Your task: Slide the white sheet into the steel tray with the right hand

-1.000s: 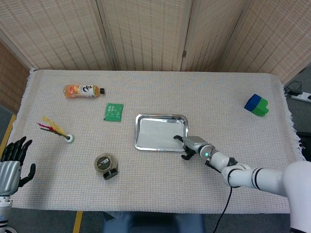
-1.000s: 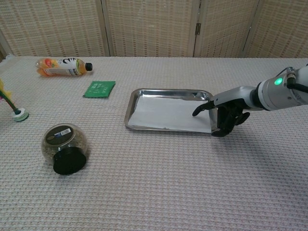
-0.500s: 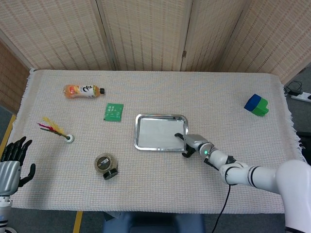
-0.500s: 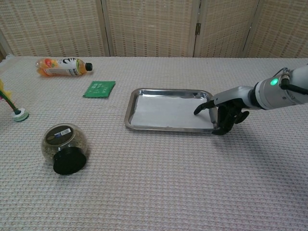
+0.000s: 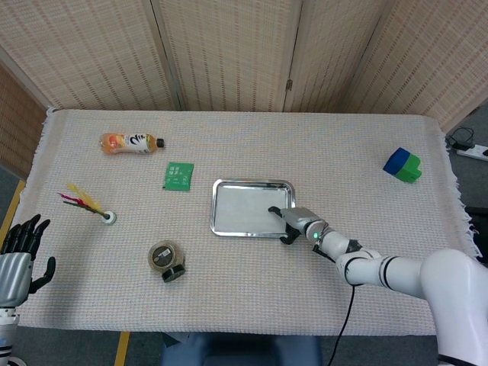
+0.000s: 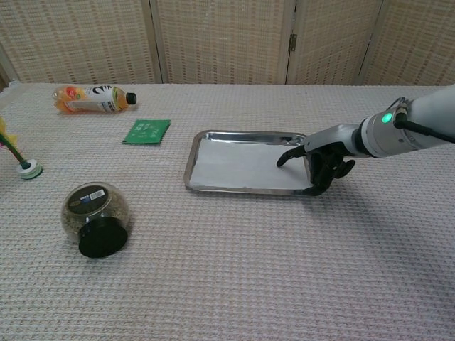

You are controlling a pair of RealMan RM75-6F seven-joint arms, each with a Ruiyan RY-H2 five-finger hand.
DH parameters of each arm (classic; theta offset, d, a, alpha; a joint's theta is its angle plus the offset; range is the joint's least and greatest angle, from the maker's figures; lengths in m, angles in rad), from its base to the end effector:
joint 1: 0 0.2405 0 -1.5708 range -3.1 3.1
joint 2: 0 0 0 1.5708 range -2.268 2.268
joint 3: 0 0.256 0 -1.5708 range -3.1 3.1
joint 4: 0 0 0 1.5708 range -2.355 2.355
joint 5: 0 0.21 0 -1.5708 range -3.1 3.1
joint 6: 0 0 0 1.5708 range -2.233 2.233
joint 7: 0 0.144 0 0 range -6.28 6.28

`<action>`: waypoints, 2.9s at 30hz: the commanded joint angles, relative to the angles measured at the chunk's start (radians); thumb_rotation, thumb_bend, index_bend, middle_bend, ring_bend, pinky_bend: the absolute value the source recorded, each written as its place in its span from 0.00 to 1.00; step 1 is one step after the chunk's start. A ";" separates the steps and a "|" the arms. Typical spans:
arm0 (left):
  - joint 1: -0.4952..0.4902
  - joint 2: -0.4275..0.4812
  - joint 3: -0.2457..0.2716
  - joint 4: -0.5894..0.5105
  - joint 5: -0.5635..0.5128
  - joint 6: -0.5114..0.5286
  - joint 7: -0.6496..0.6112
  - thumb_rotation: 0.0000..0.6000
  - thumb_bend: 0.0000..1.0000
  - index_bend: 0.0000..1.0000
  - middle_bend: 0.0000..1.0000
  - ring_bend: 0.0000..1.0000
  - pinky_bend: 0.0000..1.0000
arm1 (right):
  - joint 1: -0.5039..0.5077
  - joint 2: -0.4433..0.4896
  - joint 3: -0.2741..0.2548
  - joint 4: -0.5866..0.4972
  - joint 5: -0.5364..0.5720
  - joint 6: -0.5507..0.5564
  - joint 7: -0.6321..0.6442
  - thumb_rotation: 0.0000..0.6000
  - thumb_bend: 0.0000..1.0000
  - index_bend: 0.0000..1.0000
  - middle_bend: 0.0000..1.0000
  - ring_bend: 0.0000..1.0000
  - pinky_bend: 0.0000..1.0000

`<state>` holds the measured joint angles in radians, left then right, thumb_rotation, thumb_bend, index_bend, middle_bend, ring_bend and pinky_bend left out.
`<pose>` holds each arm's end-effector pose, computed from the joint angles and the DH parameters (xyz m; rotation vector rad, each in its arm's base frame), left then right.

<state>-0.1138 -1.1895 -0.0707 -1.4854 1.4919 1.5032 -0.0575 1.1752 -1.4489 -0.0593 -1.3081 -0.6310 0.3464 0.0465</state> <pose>-0.3224 0.1961 0.1545 -1.3600 -0.8617 -0.9521 -0.1531 -0.3917 -0.0349 1.9822 -1.5505 0.4330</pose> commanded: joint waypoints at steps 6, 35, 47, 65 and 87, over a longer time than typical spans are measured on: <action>0.001 0.002 0.001 0.000 0.002 0.003 -0.003 1.00 0.58 0.00 0.00 0.00 0.08 | 0.022 -0.002 -0.005 0.008 0.018 0.001 0.002 1.00 0.49 0.00 1.00 1.00 1.00; -0.002 -0.003 0.003 0.001 0.006 0.000 0.004 1.00 0.58 0.00 0.00 0.00 0.08 | -0.026 0.038 0.002 -0.016 -0.086 -0.036 0.038 1.00 0.49 0.00 1.00 1.00 1.00; -0.002 -0.003 0.004 0.001 0.006 0.000 0.005 1.00 0.58 0.00 0.00 0.00 0.08 | -0.022 0.041 -0.013 -0.010 -0.084 -0.030 0.040 1.00 0.49 0.00 1.00 1.00 1.00; 0.000 0.000 0.007 -0.004 0.016 0.008 0.004 1.00 0.58 0.00 0.00 0.00 0.08 | -0.163 0.156 0.119 -0.190 -0.262 0.170 0.117 1.00 0.49 0.00 1.00 1.00 1.00; 0.005 -0.005 0.002 -0.004 0.025 0.034 0.053 1.00 0.58 0.00 0.00 0.00 0.06 | -0.880 0.200 -0.113 -0.186 -0.828 1.234 -0.194 1.00 0.49 0.00 0.00 0.00 0.00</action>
<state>-0.1079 -1.1964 -0.0705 -1.4875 1.5192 1.5424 -0.0079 0.3479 -1.2497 -0.1343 -1.5243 -1.4336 1.5514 -0.1062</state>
